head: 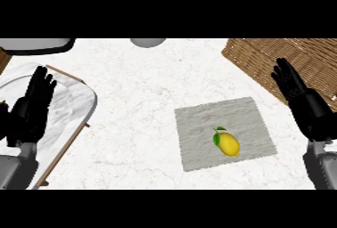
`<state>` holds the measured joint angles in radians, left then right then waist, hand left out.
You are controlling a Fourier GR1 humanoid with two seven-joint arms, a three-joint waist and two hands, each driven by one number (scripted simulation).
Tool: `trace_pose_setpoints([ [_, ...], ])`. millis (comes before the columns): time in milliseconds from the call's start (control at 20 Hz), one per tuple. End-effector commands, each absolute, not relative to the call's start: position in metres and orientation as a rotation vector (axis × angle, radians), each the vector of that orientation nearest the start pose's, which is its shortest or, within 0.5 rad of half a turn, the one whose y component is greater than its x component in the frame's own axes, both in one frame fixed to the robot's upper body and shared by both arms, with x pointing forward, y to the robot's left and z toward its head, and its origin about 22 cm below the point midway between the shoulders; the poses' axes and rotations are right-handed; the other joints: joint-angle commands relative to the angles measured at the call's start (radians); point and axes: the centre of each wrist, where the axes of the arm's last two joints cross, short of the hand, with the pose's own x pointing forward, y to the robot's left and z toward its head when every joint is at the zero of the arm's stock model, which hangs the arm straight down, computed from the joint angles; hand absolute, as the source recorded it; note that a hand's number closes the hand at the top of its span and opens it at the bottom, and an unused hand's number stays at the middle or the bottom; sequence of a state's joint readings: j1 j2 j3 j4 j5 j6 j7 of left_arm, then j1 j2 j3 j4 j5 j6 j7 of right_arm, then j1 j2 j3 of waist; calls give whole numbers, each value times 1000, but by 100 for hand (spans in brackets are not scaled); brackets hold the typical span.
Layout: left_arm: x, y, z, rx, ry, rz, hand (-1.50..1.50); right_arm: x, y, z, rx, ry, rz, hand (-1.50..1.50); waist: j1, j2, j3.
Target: Pick the lemon from the placemat and place it in the basket
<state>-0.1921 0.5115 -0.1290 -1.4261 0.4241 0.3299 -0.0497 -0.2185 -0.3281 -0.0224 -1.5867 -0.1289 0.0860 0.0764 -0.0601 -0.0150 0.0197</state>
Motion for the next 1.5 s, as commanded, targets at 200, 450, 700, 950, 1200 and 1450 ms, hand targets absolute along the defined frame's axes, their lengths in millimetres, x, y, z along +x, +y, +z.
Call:
trace_pose_setpoints([
  [200,293,298,48,203,-1540,-79,0,327,-203,123,677,-1884,528,150,147,45,-11],
  [450,289,297,36,150,-1439,-112,0,299,-157,174,912,-1990,1348,-150,138,26,-16],
  [700,294,325,40,208,-1386,-60,0,244,-154,123,1015,-2098,1335,-150,47,14,-18],
  [950,296,301,37,190,-1393,-61,0,222,-149,151,769,-1994,1432,-150,47,11,-21],
  [1200,284,322,32,213,-1366,-72,0,232,-164,211,271,-1923,1763,-150,49,2,-23],
  [1450,292,311,41,201,-1369,-70,0,249,-175,267,-247,-1887,1807,-150,59,8,-23],
])
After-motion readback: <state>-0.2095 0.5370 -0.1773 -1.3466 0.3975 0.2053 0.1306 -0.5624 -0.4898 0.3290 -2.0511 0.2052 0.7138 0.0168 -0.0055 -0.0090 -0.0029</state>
